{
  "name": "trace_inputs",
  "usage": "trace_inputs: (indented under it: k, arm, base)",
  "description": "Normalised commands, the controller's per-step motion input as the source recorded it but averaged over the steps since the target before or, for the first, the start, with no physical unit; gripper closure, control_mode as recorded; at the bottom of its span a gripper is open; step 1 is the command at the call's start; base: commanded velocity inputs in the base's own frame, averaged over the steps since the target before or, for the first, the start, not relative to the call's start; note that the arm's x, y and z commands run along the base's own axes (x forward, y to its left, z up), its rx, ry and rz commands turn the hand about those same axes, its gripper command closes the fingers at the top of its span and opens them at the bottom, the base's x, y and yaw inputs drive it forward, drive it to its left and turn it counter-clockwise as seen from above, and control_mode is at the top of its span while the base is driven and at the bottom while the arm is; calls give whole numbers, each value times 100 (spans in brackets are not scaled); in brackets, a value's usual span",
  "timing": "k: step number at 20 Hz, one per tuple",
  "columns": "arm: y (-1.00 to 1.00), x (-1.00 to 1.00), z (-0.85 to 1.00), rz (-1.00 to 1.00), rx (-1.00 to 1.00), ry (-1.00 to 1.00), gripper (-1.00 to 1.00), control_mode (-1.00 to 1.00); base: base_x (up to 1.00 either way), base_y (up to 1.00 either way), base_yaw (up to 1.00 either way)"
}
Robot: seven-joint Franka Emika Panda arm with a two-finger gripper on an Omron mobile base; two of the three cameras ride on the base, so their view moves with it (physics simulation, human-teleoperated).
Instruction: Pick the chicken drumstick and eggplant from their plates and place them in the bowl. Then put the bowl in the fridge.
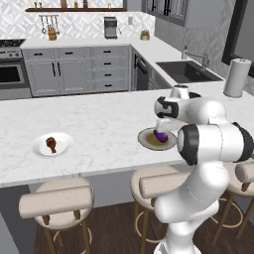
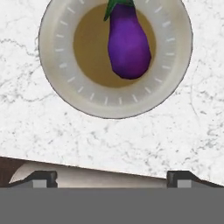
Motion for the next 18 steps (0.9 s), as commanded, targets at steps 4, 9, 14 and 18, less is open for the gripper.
trace_inputs:
  k: [4, 9, 14, 18]
  arm:
    - [0, 65, -25, 15, 0, 0, -100, -100]
    - [-1, 69, -7, 4, 0, 4, -100, -100]
    - [0, 42, -18, 0, 0, 5, -100, -100]
    - [0, 32, -41, 0, 0, 4, -100, -100]
  base:
    - [0, 0, 0]
    - [0, 0, 0]
    - [0, 0, 0]
    - [0, 0, 0]
